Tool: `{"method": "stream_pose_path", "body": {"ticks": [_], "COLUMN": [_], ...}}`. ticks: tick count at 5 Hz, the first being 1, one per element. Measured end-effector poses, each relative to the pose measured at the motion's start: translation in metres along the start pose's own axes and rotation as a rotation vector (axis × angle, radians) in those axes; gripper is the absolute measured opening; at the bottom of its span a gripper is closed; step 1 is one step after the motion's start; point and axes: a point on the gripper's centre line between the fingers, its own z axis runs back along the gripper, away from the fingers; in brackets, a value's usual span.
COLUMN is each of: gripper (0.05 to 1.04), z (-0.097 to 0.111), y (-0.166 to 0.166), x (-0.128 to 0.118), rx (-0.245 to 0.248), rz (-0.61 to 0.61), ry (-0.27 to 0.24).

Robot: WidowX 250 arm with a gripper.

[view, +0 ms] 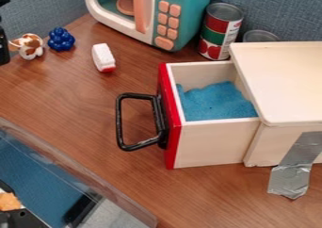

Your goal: Closed the drawer

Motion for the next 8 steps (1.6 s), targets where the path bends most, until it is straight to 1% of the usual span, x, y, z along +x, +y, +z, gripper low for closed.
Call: {"method": "stream_pose_path", "body": {"ticks": [1, 2, 3, 4, 5, 6, 7, 8], "gripper": [1.000, 1.000, 1.000, 1.000, 1.000, 1.000, 1.000, 1.000], "z": [-0.007, -0.032, -0.043, -0.056, -0.066, -0.071, -0.076, -0.084], "y": [-0.002, -0.017, -0.034, -0.052, -0.072, -0.092, -0.109, -0.122], "x": [0.000, 0.034, 0.049, 0.054, 0.054, 0.052, 0.057, 0.067], "rx": [-0.019, -0.025, -0.028, -0.039, -0.068, -0.099, -0.118, -0.117], "rz": [-0.004, -0.255, -0.465, -0.621, -0.675, -0.694, -0.715, -0.707], "ry": [0.006, -0.028, -0.074, -0.126, -0.147, -0.167, -0.176, -0.185]}}
